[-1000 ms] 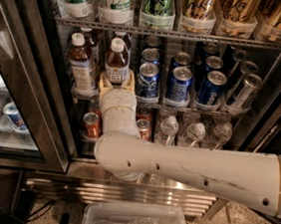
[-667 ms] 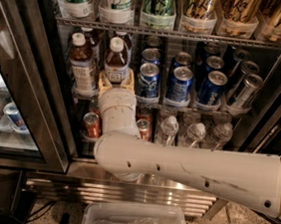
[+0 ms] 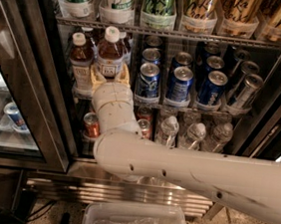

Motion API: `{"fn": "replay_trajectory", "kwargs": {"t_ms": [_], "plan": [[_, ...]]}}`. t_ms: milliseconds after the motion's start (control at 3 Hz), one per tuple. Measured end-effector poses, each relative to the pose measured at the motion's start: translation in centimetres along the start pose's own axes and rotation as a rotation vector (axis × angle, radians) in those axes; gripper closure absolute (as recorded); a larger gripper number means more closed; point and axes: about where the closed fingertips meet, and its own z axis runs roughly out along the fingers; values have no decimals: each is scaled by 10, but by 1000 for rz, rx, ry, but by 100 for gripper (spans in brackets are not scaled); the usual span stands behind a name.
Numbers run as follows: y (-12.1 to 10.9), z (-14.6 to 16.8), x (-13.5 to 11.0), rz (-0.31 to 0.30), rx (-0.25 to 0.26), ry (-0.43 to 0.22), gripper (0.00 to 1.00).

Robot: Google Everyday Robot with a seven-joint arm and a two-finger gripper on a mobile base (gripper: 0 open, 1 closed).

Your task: Pick blue plastic bottle from middle shelf of fridge

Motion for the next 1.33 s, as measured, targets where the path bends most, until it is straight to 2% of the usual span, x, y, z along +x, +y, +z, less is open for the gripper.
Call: {"fn": "replay_trajectory", "kwargs": {"t_ms": [333, 667, 1000, 1333], "plan": [[10, -3, 2, 17, -49, 23, 100], [10, -3, 2, 17, -49, 23, 100], [11, -19, 1, 32, -93, 66, 100], [2, -52, -16, 101, -146, 109, 100]]}}
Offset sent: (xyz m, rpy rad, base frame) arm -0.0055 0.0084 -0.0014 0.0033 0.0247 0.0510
